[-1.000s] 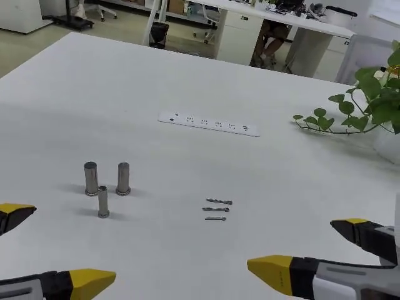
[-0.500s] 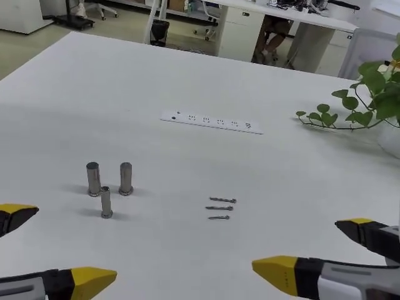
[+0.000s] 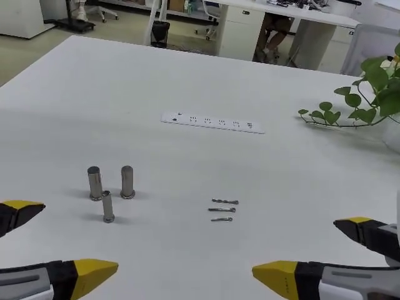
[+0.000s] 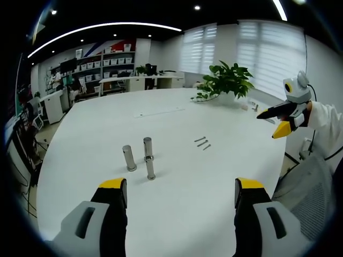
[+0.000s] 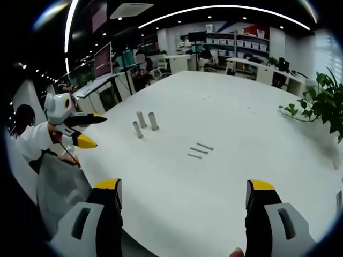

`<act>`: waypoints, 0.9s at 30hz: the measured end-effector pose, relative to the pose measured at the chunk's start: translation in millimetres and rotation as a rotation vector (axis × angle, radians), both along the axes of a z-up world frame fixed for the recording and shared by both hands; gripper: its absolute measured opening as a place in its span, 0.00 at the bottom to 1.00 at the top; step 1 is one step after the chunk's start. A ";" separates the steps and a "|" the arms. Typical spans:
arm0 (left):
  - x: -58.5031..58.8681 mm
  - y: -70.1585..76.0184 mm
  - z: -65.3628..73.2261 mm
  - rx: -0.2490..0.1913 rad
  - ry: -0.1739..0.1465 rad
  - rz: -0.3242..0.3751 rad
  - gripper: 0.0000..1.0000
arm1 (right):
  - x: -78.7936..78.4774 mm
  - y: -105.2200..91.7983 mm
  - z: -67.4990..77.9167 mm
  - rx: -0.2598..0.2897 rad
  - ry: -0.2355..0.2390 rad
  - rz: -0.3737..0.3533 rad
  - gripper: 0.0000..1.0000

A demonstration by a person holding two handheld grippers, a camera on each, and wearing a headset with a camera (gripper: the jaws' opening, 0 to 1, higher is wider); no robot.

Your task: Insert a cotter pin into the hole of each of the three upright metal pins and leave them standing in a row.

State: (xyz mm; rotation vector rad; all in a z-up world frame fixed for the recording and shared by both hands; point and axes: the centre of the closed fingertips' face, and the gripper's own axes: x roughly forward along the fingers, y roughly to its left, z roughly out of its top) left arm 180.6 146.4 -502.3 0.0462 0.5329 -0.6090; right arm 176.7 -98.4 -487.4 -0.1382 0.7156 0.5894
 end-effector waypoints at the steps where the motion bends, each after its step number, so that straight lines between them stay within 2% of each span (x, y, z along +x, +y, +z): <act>1: 0.9 0.1 0.1 0.002 0.001 -0.002 0.81 | 0.5 -0.1 0.0 0.003 0.000 -0.002 0.94; 13: 10.8 0.4 -2.9 0.010 0.000 -0.015 0.79 | 4.1 -3.6 0.0 0.004 0.002 -0.018 0.94; 18: 17.9 -3.4 -3.3 -0.019 -0.020 -0.031 0.76 | 4.1 -4.6 0.5 0.000 -0.004 -0.024 0.94; 24: 28.6 -2.5 -5.9 -0.015 -0.022 -0.045 0.72 | 0.7 -4.9 -1.7 -0.037 -0.002 -0.007 0.94; 27: 33.7 -2.4 -6.2 -0.023 -0.023 -0.050 0.66 | 0.2 -5.6 -1.9 -0.050 0.002 -0.009 0.94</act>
